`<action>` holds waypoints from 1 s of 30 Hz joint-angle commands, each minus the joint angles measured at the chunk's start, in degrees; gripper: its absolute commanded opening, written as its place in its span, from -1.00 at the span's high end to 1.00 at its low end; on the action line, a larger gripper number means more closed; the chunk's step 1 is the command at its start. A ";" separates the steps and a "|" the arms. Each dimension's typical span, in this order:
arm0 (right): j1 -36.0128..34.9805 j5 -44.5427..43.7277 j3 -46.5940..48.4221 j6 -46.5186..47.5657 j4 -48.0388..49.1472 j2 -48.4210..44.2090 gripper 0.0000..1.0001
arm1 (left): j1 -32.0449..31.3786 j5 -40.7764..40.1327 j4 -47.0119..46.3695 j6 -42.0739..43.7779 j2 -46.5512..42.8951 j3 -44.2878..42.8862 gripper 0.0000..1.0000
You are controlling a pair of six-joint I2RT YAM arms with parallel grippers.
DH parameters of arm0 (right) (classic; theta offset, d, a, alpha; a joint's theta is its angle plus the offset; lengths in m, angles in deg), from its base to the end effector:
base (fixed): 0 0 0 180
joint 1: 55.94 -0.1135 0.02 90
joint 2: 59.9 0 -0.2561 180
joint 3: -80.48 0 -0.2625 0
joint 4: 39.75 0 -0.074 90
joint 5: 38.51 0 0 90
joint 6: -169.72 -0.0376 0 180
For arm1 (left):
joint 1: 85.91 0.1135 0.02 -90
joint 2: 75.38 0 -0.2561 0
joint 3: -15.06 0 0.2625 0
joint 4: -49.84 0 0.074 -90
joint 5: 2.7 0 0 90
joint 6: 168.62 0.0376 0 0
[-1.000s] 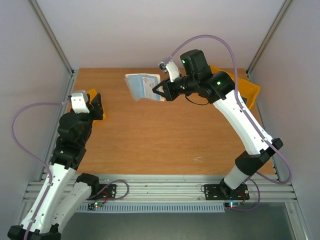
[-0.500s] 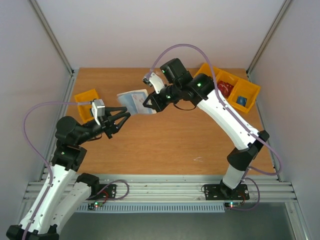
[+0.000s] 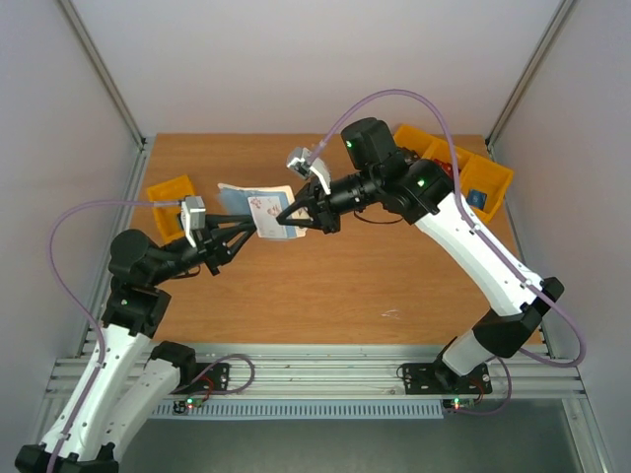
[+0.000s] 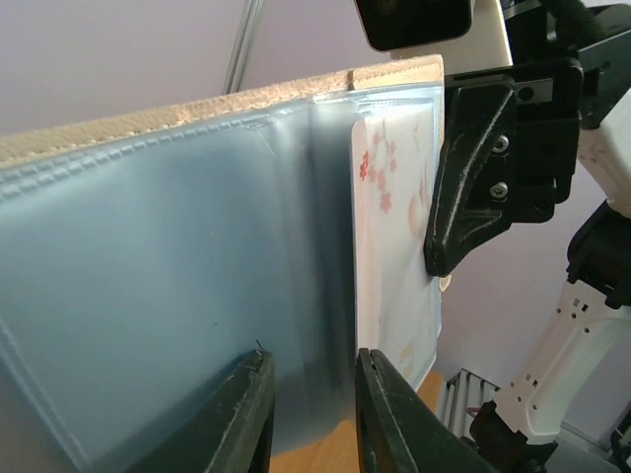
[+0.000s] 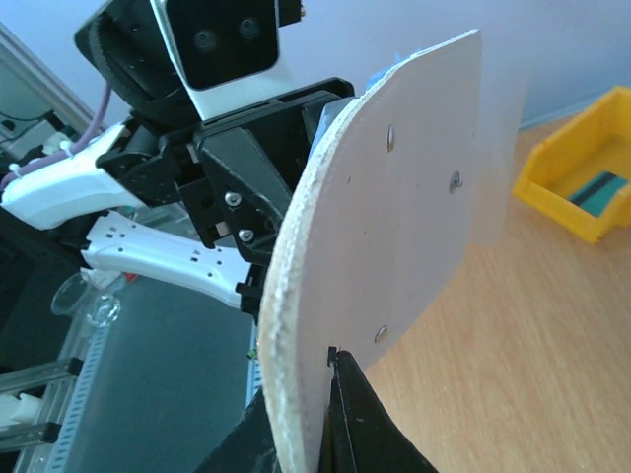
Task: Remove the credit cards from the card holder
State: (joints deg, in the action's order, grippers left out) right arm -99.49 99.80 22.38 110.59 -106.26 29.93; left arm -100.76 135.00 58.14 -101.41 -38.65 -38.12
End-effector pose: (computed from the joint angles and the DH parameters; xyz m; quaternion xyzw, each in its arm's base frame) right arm 0.2150 0.2431 0.4530 -0.6401 0.5276 0.4068 0.3827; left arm 0.1522 -0.0691 0.3551 0.2633 0.6188 -0.4736 0.5687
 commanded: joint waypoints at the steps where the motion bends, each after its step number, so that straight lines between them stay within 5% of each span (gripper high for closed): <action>1: -0.69 7.60 -2.00 -1.08 9.65 -0.74 0.98 | 0.09 4.22 -3.63 -0.60 0.19 -0.60 0.56; 12: -1.27 2.43 0.87 -1.80 10.47 2.95 0.98 | 0.09 7.92 -5.75 -0.02 0.02 -1.83 0.70; 19: -1.23 3.98 1.94 -1.42 10.68 4.49 0.97 | 0.09 9.57 -8.42 -1.05 -0.14 -2.34 1.00; 22: -0.57 4.56 1.28 -0.97 9.90 4.24 0.61 | 0.13 7.95 -9.51 -2.60 -0.82 -1.74 0.99; 30: 4.50 11.20 -6.16 -6.32 17.32 -0.66 0.26 | 1.04 2.71 -10.65 -6.00 -1.52 -0.10 0.99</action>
State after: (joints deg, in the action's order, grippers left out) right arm -97.70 106.40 19.85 107.55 -95.14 32.55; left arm -100.21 139.57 52.13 -105.50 -39.15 -38.64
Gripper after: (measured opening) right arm 0.352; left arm 0.021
